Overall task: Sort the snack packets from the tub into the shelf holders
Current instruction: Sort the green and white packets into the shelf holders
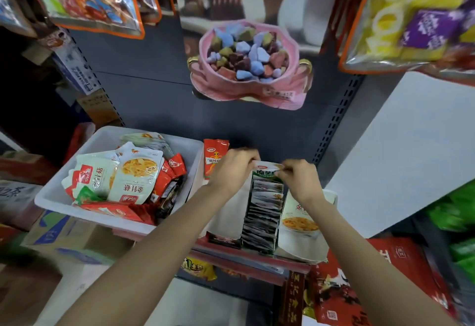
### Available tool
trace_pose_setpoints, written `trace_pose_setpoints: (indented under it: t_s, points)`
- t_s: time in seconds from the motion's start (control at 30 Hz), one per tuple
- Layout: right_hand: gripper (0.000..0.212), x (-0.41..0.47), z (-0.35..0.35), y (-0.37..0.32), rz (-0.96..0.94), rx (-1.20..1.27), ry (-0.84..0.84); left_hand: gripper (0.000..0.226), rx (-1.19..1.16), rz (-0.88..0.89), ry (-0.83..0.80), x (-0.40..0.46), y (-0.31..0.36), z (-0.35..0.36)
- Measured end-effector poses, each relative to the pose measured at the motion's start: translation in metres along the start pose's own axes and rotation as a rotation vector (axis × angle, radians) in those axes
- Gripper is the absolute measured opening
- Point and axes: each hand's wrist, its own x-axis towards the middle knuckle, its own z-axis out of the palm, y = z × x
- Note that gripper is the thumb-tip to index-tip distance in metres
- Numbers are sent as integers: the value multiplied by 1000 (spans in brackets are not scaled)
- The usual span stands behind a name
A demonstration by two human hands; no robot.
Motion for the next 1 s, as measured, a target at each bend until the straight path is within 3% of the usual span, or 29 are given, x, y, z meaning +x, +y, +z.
trace_pose_setpoints:
  t_s: [0.03, 0.17, 0.43, 0.53, 0.63, 0.83, 1.0]
  points:
    - [3, -2, -1, -3, -47, 27, 30, 10, 32, -6, -34, 1, 3, 2]
    - [13, 1, -3, -7, -157, -12, 53, 22, 173, -44, -131, 5, 10, 16]
    - [22, 10, 6, -5, -17, -237, -135, 17, 89, -117, -152, 5, -2, 22]
    - [18, 9, 7, -20, -21, -253, -107, 18, 19, -104, -65, -8, -16, 9]
    - [20, 6, 19, -56, -131, -165, -63, 21, -33, -198, 91, -29, -41, -15]
    - [17, 8, 91, -147, -255, 43, -233, 16, -17, -411, 269, -72, -113, -81]
    - [30, 14, 165, -216, -271, 103, -382, 22, -22, -566, 329, -107, -197, -136]
